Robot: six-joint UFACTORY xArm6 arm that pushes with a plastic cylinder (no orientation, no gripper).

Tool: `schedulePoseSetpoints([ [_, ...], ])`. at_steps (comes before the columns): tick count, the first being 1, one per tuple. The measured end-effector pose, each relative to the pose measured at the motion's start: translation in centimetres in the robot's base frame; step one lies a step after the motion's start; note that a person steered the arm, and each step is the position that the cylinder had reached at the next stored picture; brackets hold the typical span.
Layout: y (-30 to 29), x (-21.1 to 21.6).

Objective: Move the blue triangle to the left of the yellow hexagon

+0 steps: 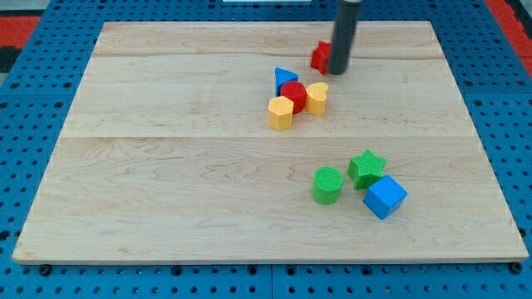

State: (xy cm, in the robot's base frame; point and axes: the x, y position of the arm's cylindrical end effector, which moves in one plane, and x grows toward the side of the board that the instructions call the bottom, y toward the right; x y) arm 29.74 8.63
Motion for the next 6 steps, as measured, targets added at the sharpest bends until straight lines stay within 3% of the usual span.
schedulePoseSetpoints([
  [2,-1.6,2.6],
  [3,-6.3,4.4],
  [4,-12.2,4.0],
  [5,-13.1,1.8],
  [6,-13.6,5.0],
])
